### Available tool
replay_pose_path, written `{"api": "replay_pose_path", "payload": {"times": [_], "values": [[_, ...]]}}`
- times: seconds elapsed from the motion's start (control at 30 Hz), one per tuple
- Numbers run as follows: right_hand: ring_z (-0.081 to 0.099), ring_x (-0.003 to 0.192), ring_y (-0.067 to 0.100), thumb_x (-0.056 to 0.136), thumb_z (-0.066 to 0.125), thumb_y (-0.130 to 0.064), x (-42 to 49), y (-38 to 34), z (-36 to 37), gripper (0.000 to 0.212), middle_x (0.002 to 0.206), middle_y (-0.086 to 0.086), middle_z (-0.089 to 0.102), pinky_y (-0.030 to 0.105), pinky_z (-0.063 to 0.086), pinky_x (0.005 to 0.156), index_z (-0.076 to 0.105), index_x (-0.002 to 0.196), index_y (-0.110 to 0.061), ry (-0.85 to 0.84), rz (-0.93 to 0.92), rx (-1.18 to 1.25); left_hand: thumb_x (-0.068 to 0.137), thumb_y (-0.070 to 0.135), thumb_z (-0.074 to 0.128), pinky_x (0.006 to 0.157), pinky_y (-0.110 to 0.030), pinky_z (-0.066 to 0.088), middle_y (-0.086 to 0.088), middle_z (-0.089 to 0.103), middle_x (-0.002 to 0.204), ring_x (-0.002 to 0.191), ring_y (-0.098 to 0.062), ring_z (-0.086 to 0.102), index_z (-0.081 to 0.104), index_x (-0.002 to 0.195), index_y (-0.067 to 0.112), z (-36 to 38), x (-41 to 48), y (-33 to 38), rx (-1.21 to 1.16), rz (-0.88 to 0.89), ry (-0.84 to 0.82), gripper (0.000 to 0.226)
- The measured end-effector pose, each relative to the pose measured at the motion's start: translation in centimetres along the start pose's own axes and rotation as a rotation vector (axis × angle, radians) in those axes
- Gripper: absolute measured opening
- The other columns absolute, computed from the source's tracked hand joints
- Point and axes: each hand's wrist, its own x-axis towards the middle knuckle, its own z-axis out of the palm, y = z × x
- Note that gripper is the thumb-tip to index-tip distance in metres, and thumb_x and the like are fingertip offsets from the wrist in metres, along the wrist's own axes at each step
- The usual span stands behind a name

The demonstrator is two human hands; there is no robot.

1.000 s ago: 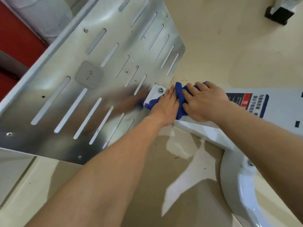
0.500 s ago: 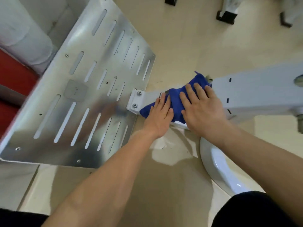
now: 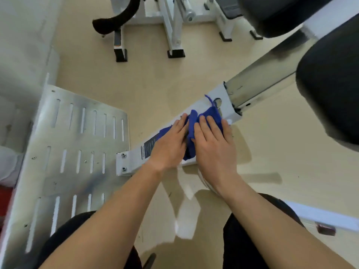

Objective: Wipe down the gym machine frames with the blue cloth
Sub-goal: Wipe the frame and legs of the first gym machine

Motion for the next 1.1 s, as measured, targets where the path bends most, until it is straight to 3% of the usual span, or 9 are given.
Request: {"api": "replay_pose_path", "payload": {"times": [0.1,0.2,0.33,0.43,0.5,0.6,0.7,0.9,1.1], "values": [[0.052,0.131,0.029,0.095,0.031,-0.015,-0.2,1.2,-1.9,0.047,0.137,0.011,0.060,0.049,0.018,0.118,0.059,0.132,-0.004,0.051,0.073,0.061,0.105,0.024,0.031,0.112,-0.023,0.022,0.022,0.003,0.162,0.148,0.001,0.009,0.006,0.155,0.041,-1.3,0.7,2.6,0.039,0.029,-0.047,0.058],[0.052,0.132,0.028,0.094,0.028,-0.011,-0.4,4.0,-3.0,0.050,0.138,0.010,0.059,0.047,0.015,0.117,0.059,0.132,-0.003,0.104,0.117,0.061,0.107,0.022,0.028,0.122,-0.025,0.007,0.010,0.001,0.164,0.151,-0.006,0.000,0.009,0.157,0.024,-1.2,2.5,4.9,0.002,0.192,-0.087,0.053],[0.047,0.135,0.024,0.098,0.033,-0.013,-1.7,7.4,-3.6,0.043,0.141,0.003,0.056,0.044,0.021,0.117,0.054,0.135,-0.014,0.002,0.369,0.133,0.108,0.033,0.025,0.118,-0.023,-0.002,0.009,-0.009,0.165,0.151,-0.010,-0.009,0.005,0.157,0.033,-0.7,4.6,7.7,-0.111,0.161,-0.094,0.053],[0.061,0.103,0.018,0.102,0.034,-0.020,-1.7,6.4,-3.6,0.036,0.119,-0.005,0.064,0.035,0.047,0.088,0.050,0.135,-0.025,0.012,0.578,0.626,0.108,0.032,0.027,0.121,-0.032,0.001,0.008,-0.011,0.165,0.151,-0.015,-0.011,0.003,0.157,0.034,-0.9,5.6,8.9,-0.085,0.206,-0.091,0.055],[0.061,0.097,0.011,0.102,0.033,-0.028,-0.5,4.3,-3.1,0.040,0.119,-0.009,0.062,0.031,0.049,0.079,0.041,0.141,-0.032,0.069,0.657,0.933,0.108,0.031,0.030,0.123,-0.034,0.007,0.008,-0.006,0.165,0.152,-0.014,-0.007,0.007,0.157,0.033,-0.8,6.0,8.7,-0.097,0.242,-0.071,0.055],[0.041,0.136,0.007,0.102,0.029,-0.038,0.7,1.5,-2.0,0.053,0.153,-0.008,0.038,0.021,0.038,0.102,0.023,0.154,-0.028,0.201,0.708,1.146,0.105,0.030,0.041,0.115,-0.024,0.027,0.008,0.018,0.163,0.147,-0.009,0.024,0.028,0.154,0.028,-0.7,5.5,7.7,-0.071,0.207,0.150,0.051],[0.009,0.150,0.001,0.102,0.026,-0.038,1.0,0.6,-1.2,0.059,0.164,-0.008,0.015,0.015,0.018,0.115,0.013,0.158,-0.022,0.255,0.762,1.182,0.103,0.023,0.048,0.115,-0.031,0.035,0.001,0.042,0.154,0.141,-0.011,0.039,0.045,0.147,0.017,-0.1,4.7,7.0,-0.156,0.196,0.272,0.044],[0.010,0.151,0.006,0.103,0.025,-0.044,1.7,1.3,0.9,0.064,0.166,-0.005,0.011,0.040,0.023,0.122,0.009,0.159,-0.019,0.278,0.791,1.105,0.103,0.032,0.024,0.125,-0.038,0.002,0.012,-0.006,0.163,0.151,-0.008,-0.009,0.000,0.156,0.021,0.6,6.7,6.6,-0.172,0.330,-0.026,0.059],[0.000,0.151,0.005,0.106,0.027,-0.042,3.5,1.8,-0.1,0.068,0.167,-0.006,-0.006,0.024,0.013,0.120,-0.008,0.158,-0.019,0.295,0.853,1.046,0.107,0.027,0.027,0.124,-0.033,-0.002,0.004,-0.012,0.165,0.151,-0.013,-0.013,-0.004,0.157,0.018,-2.4,10.8,8.1,0.069,0.488,-0.133,0.059]]}}
